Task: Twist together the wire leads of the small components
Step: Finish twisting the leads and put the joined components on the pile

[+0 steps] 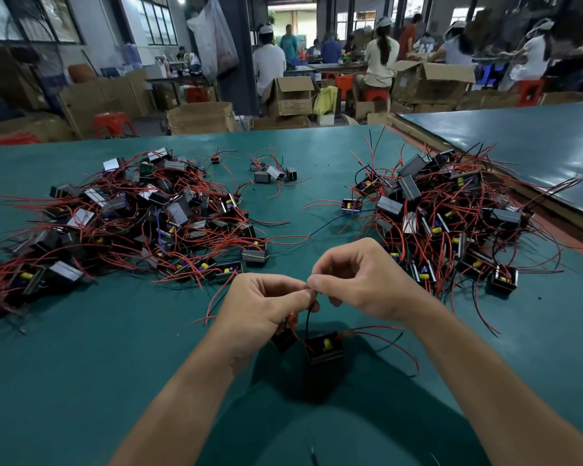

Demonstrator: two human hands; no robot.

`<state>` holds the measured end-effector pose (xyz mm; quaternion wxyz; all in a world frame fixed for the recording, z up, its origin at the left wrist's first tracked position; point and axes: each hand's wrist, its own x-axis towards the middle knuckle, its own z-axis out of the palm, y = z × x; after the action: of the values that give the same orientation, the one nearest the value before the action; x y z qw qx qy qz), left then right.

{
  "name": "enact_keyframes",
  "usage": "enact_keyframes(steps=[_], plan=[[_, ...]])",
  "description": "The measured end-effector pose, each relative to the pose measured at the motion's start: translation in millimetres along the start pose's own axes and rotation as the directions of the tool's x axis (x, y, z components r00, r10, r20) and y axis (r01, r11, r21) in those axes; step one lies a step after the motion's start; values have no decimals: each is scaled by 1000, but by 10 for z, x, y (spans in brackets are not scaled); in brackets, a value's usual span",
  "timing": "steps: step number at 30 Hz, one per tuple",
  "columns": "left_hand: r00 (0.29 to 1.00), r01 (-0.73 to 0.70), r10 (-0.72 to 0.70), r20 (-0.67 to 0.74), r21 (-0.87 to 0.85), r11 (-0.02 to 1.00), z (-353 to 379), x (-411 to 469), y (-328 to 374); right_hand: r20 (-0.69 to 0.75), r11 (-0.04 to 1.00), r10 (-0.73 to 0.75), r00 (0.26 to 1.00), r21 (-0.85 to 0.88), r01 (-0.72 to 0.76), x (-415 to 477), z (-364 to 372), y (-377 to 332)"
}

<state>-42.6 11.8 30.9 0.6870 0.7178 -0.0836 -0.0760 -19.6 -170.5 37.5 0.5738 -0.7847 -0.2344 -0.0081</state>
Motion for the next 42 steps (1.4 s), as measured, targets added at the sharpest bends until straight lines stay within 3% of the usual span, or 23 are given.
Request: enact_keyframes(steps=[13, 20, 23, 34, 42], plan=[[991, 81, -86, -98, -49, 995, 36, 26, 17, -32, 992, 114, 993, -41, -116, 46, 38, 51], [994, 81, -84, -63, -46, 996, 57, 14, 13, -83, 981, -66, 994, -189, 49, 23, 23, 32], [995, 90, -92, -24, -74, 993, 55, 7, 13, -62, 973, -69, 996, -224, 53, 16, 14, 18], [997, 61, -63, -33, -67, 996, 47, -3, 17, 12, 988, 143, 990, 55, -144, 24, 30, -50], [993, 120, -121, 1, -126, 985, 63, -24, 67, 185, 930, 257, 949, 220, -295, -18, -69, -51]])
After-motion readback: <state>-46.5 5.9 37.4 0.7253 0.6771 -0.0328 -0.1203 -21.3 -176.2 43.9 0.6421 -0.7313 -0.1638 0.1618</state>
